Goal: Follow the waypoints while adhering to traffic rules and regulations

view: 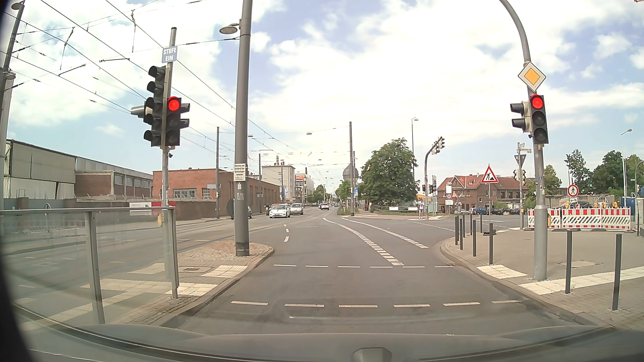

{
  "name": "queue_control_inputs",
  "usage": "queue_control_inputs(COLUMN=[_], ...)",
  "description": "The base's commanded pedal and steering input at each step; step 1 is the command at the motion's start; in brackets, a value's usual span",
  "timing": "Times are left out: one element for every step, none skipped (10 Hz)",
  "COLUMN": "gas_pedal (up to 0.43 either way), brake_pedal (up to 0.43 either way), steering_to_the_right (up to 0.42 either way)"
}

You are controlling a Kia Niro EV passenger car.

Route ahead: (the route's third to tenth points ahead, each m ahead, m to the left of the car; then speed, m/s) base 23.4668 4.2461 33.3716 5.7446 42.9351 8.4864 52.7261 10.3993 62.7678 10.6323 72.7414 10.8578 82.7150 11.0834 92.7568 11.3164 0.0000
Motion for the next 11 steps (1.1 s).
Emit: queue_control_inputs(gas_pedal=[0.0,0.0,0.0,0.0,0.0,0.0,0.0,0.0,0.0,0.0,0.0], brake_pedal=[0.293,0.293,0.293,0.293,0.293,0.293,0.293,0.293,0.293,0.293,0.293], steering_to_the_right=[-0.012,-0.012,-0.011,-0.012,-0.012,-0.011,-0.011,-0.011,-0.012,-0.012,-0.012])
